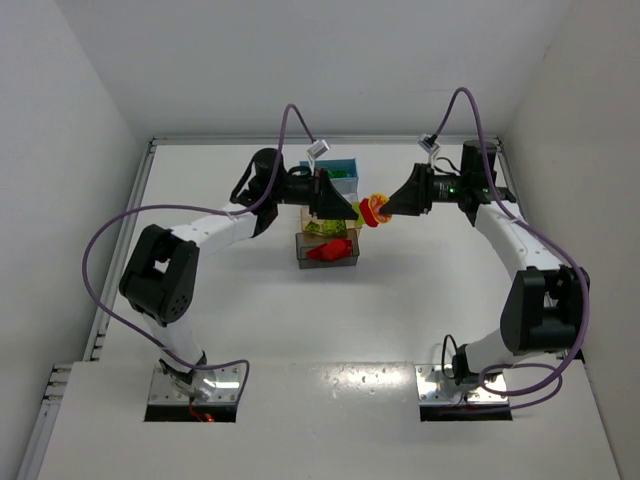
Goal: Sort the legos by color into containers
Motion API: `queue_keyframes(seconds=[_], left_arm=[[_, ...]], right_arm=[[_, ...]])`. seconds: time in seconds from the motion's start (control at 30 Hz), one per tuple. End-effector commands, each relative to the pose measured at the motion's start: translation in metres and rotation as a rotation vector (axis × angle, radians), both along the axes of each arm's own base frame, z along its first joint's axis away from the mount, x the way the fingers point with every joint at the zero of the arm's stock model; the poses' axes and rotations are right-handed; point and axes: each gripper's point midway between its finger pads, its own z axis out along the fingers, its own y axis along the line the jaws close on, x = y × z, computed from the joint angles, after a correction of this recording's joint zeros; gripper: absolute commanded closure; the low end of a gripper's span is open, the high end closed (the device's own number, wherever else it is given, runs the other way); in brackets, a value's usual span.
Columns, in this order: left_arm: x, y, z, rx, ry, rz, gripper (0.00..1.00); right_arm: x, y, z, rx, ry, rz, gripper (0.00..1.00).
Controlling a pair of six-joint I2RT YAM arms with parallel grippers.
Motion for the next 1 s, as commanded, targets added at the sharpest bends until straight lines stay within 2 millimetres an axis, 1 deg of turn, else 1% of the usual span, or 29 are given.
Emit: queue_keyframes(seconds=[0.0,0.03,0.07,0.13,0.17,0.2,0.23,0.27,0.3,0.33,0.37,0.43,0.47,0.5,0.53,0.57,0.6,0.63,0.67,0.77,0.8,0.83,0.87,0.9,0.93,0.97], left_arm=[[0.008,-0.001,0.002,0.026,-0.080,0.043,0.80],[0.008,0.001,-0.001,0.045,-0.068,0.056,0.80],[0.003,0.004,-0.005,0.057,-0.085,0.054,0.80],[0.003,0.007,-0.015,0.091,-0.069,0.083,0.80],[0.003,0.013,-0.019,0.104,-0.074,0.100,0.80],[0.004,0.014,-0.024,0.112,-0.066,0.113,0.80],[0.006,0.019,-0.025,0.121,-0.070,0.129,0.80],[0.007,0.020,-0.032,0.146,-0.068,0.136,0.80],[0.010,0.025,-0.033,0.160,-0.074,0.157,0.80],[0.014,0.027,-0.038,0.181,-0.074,0.183,0.81],[0.021,0.033,-0.046,0.215,-0.070,0.220,0.81],[0.029,0.038,-0.049,0.241,-0.070,0.256,0.81],[0.036,0.039,-0.055,0.260,-0.070,0.279,0.81],[0.042,0.043,-0.053,0.268,-0.069,0.305,0.81],[0.045,0.044,-0.059,0.290,-0.062,0.312,0.81],[0.050,0.043,-0.052,0.284,-0.090,0.322,0.81],[0.054,0.044,-0.055,0.297,-0.082,0.337,0.81],[0.054,0.045,-0.057,0.306,-0.075,0.344,0.81],[0.059,0.045,-0.052,0.305,-0.096,0.359,0.82],[0.063,0.046,-0.051,0.313,-0.098,0.379,0.82],[0.064,0.050,-0.040,0.299,-0.106,0.394,0.82],[0.065,0.052,-0.036,0.298,-0.116,0.410,0.82],[0.067,0.058,-0.037,0.305,-0.114,0.434,0.82],[0.063,0.061,-0.031,0.299,-0.127,0.445,0.82],[0.067,0.066,-0.025,0.296,-0.139,0.471,0.82],[0.063,0.068,-0.024,0.296,-0.139,0.472,0.82]], right_arm=[[0.000,-0.006,0.019,0.024,-0.075,0.017,0.98],[0.004,-0.009,0.018,0.016,-0.087,-0.002,0.98],[0.002,-0.009,0.021,0.016,-0.096,-0.002,0.98],[0.008,-0.020,0.021,0.007,-0.114,-0.042,0.98],[0.012,-0.026,0.019,-0.002,-0.108,-0.070,0.98],[0.012,-0.026,0.017,-0.009,-0.106,-0.077,0.98],[0.012,-0.031,0.017,-0.014,-0.113,-0.089,0.98],[0.012,-0.032,0.014,-0.023,-0.112,-0.097,0.98],[0.013,-0.036,0.015,-0.032,-0.121,-0.117,0.98],[0.014,-0.040,0.014,-0.035,-0.120,-0.128,0.98],[0.015,-0.043,0.015,-0.043,-0.127,-0.145,0.98],[0.015,-0.045,0.012,-0.064,-0.137,-0.159,0.98],[0.017,-0.050,0.003,-0.099,-0.132,-0.190,0.98],[0.019,-0.052,0.000,-0.124,-0.143,-0.201,0.98],[0.020,-0.054,-0.004,-0.152,-0.152,-0.212,0.98],[0.020,-0.056,-0.004,-0.180,-0.174,-0.223,0.98],[0.022,-0.058,-0.013,-0.230,-0.176,-0.244,0.98],[0.022,-0.059,-0.017,-0.264,-0.174,-0.248,0.98],[0.027,-0.065,-0.019,-0.318,-0.220,-0.279,0.98],[0.035,-0.071,-0.023,-0.361,-0.228,-0.319,0.98],[0.040,-0.072,-0.019,-0.382,-0.247,-0.334,0.98],[0.045,-0.069,-0.023,-0.391,-0.245,-0.327,0.98],[0.049,-0.066,-0.024,-0.399,-0.247,-0.324,0.98],[0.056,-0.066,-0.022,-0.420,-0.269,-0.330,0.98],[0.057,-0.055,-0.022,-0.425,-0.275,-0.307,0.98],[0.065,-0.051,-0.029,-0.438,-0.281,-0.294,0.98]])
